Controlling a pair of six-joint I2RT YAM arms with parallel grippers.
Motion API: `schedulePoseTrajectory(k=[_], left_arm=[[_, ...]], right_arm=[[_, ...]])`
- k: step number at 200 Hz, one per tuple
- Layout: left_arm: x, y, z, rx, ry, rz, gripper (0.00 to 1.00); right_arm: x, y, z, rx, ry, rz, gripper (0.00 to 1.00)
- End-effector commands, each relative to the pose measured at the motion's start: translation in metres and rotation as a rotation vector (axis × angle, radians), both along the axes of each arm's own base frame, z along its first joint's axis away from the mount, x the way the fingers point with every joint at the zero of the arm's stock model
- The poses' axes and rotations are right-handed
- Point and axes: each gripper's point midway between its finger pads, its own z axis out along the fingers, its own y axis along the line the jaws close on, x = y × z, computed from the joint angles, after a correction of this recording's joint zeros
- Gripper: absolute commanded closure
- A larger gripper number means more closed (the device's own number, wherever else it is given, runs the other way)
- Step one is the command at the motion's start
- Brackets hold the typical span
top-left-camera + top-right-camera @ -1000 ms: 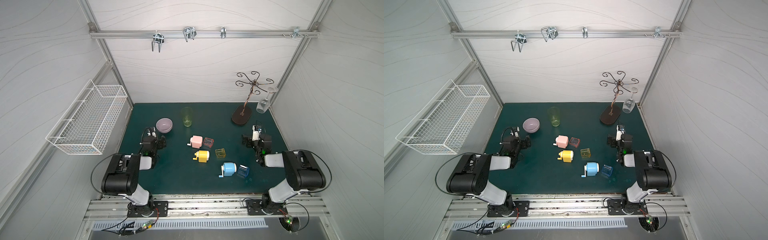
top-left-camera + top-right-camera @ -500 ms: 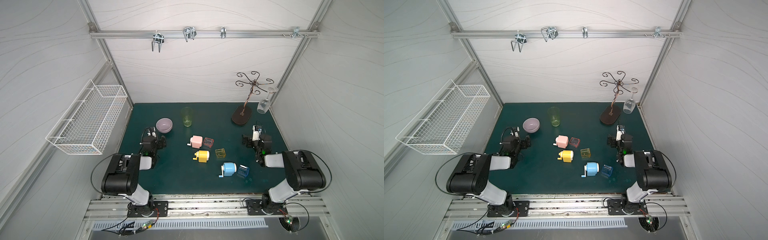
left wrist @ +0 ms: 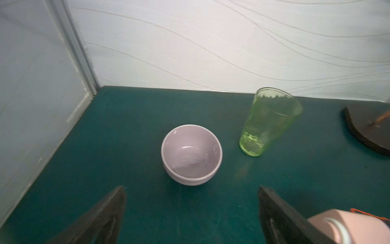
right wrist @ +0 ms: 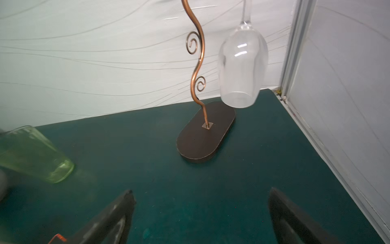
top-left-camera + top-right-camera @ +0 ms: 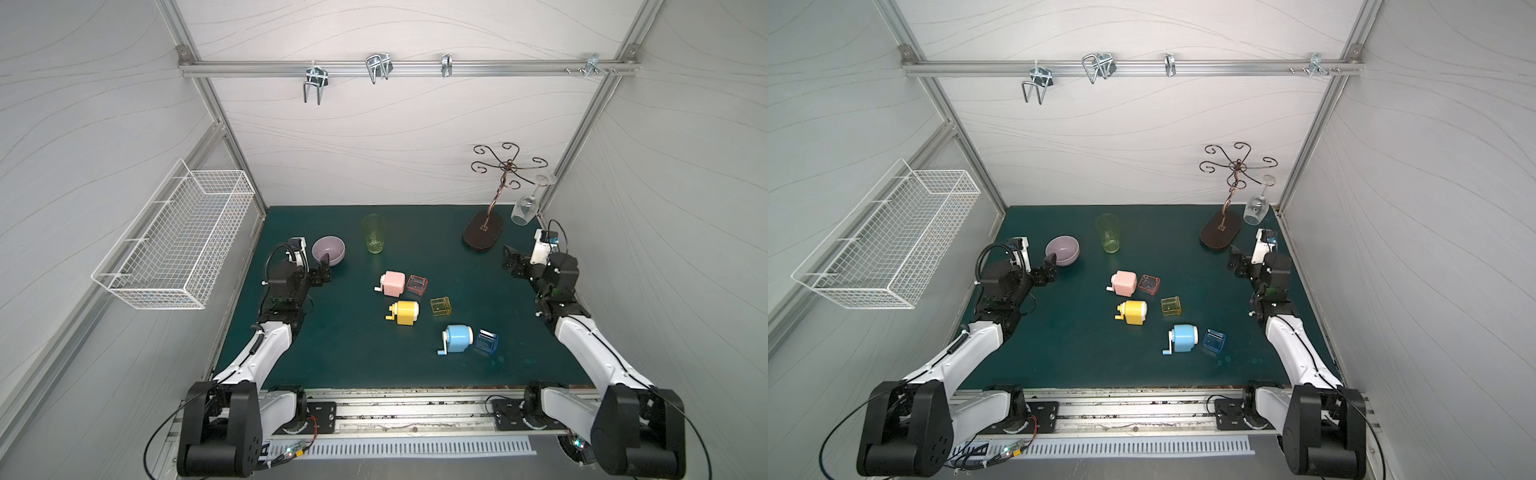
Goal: Put the tray back into the pencil sharpener
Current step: Pick up the pencil sharpener from the center of the board.
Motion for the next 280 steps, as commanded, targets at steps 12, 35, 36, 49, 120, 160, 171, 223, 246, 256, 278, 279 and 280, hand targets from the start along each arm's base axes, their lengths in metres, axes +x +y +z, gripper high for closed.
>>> schedulePoseTrajectory(k=[12,35,36,49,120,160,171,223,246,256,278,279,280], left_arm=[[-0.019,-0.054,0.025,-0.119,0.014,-0.283,0.02],[-0.035,-0.084,0.033,-0.124,0.002,-0.424,0.03],[-0.035,-0.086,0.033,-0.122,0.001,-0.433,0.03],[-0.045,-0.103,0.033,-0.105,0.009,-0.517,0.03],[-0.106,-0.173,0.027,-0.009,0.005,-0.869,0.02],[-0.129,-0.190,0.019,0.025,0.016,-0.977,0.02],[-0.130,-0.192,0.017,0.021,0.013,-0.986,0.02],[-0.134,-0.194,0.015,0.044,0.012,-1.020,0.01],[-0.137,-0.194,0.013,0.054,0.023,-1.033,0.01],[-0.138,-0.194,0.013,0.059,0.026,-1.038,0.01],[-0.144,-0.193,0.012,0.063,0.033,-1.051,0.01],[-0.144,-0.193,0.012,0.063,0.034,-1.051,0.01],[-0.144,-0.193,0.012,0.062,0.034,-1.051,0.01]], right_arm=[[-0.026,0.049,0.006,0.025,0.174,0.327,0.01],[-0.038,0.085,0.040,-0.067,0.089,0.633,0.05],[-0.039,0.087,0.041,-0.074,0.086,0.649,0.05],[-0.058,0.107,0.040,-0.183,0.104,0.822,0.08],[-0.171,0.136,-0.042,-0.503,0.268,1.187,0.05],[-0.219,0.144,-0.091,-0.604,0.364,1.378,0.10],[-0.224,0.147,-0.101,-0.623,0.375,1.406,0.10],[-0.211,0.153,-0.131,-0.751,0.393,1.418,0.11],[-0.211,0.150,-0.143,-0.786,0.426,1.436,0.17],[-0.209,0.151,-0.146,-0.795,0.426,1.434,0.18],[-0.205,0.154,-0.152,-0.793,0.436,1.437,0.20],[-0.205,0.155,-0.153,-0.793,0.436,1.437,0.20],[-0.205,0.155,-0.153,-0.793,0.437,1.438,0.20]])
